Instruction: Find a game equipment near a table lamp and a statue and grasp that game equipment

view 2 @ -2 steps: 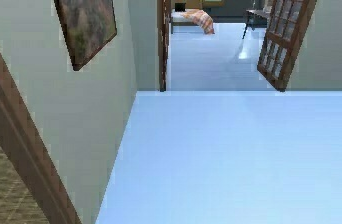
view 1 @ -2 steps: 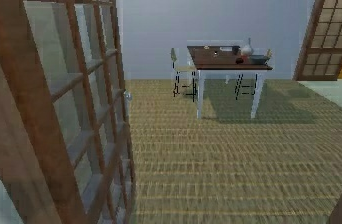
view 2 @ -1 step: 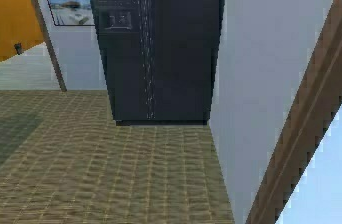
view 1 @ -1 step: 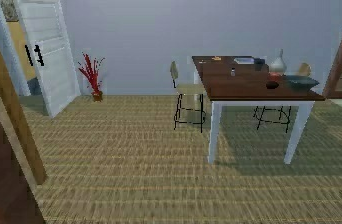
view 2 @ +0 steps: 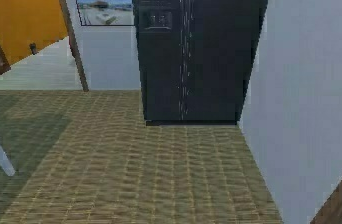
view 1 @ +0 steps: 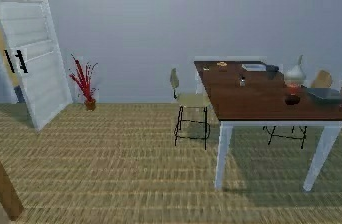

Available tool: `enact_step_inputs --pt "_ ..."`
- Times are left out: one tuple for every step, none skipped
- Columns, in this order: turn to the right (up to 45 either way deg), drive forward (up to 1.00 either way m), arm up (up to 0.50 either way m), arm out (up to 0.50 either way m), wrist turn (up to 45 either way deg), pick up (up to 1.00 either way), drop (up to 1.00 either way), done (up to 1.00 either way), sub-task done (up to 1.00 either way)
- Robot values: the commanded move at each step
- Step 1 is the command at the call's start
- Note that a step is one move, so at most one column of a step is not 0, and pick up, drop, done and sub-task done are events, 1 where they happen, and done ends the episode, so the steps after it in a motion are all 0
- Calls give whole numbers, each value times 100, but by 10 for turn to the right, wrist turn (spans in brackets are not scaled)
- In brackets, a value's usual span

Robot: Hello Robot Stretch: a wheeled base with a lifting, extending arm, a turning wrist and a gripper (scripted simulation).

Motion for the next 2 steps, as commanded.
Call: enact_step_inputs --pt "-240 0 0 0 0 0 0 0 0" --pt "0 100 0 0 0 0 0 0 0"
